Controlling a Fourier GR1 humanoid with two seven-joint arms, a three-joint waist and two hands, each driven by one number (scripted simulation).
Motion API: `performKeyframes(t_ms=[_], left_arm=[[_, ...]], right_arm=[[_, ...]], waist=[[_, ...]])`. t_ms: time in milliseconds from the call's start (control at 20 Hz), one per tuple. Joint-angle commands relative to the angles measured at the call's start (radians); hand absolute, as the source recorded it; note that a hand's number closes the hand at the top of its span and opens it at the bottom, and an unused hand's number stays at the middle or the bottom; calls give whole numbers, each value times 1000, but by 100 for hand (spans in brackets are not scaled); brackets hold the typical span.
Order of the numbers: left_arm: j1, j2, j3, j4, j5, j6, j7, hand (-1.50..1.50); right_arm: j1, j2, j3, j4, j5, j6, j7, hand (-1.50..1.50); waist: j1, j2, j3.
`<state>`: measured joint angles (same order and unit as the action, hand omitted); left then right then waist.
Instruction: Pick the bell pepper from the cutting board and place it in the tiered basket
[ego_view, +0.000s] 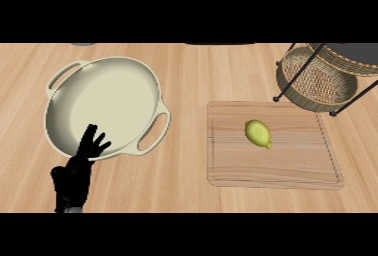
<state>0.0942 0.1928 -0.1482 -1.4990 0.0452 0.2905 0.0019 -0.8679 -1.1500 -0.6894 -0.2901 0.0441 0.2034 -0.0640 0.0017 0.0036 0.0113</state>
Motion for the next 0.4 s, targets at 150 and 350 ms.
performKeyframes(t_ms=[150,350], left_arm=[[42,-5,-14,55,8,-32,-8,0],[45,1,-11,37,2,-24,12,0]], right_arm=[[181,-153,-79,107,-51,196,-104,-150],[252,-221,-115,142,-82,327,-125,-150]], waist=[[-2,13,-2],[-11,10,0]])
